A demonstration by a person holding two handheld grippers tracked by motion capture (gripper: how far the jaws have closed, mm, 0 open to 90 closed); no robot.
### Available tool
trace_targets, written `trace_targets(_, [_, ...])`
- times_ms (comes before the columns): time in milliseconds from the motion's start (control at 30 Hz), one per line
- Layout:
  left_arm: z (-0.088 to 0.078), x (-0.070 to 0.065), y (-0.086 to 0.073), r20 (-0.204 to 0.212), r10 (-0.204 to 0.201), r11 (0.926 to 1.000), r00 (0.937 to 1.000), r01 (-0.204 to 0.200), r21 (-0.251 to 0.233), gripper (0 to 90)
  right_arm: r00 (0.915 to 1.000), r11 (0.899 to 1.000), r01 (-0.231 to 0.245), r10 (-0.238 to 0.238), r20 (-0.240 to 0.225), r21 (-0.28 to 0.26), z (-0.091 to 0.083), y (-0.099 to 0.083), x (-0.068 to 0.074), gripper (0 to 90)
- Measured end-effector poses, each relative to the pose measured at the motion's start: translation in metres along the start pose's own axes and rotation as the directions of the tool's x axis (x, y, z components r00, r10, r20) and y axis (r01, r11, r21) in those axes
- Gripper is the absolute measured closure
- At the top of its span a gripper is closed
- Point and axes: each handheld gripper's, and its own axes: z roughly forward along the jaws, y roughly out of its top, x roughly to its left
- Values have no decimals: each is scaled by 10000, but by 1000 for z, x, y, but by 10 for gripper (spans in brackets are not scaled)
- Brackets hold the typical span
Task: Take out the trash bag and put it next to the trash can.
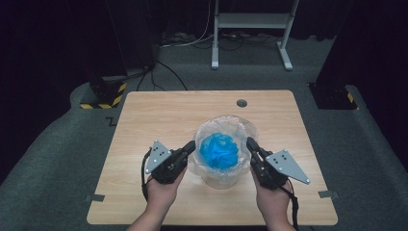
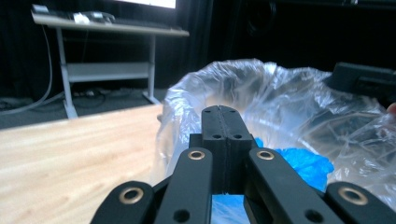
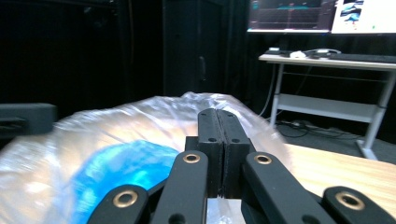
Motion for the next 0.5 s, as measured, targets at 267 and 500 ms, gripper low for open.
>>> trace_targets(267, [-2,-1,-10,45,86,9986,10000,-88,512,895,9925,10000,-42,49,-1218,60,9,2,34,899])
trace_targets(500, [-6,5,-16,-24,-132,9972,9999,134,737,895,9695,9984,-81,215,-2443,559,23,-7,66,900])
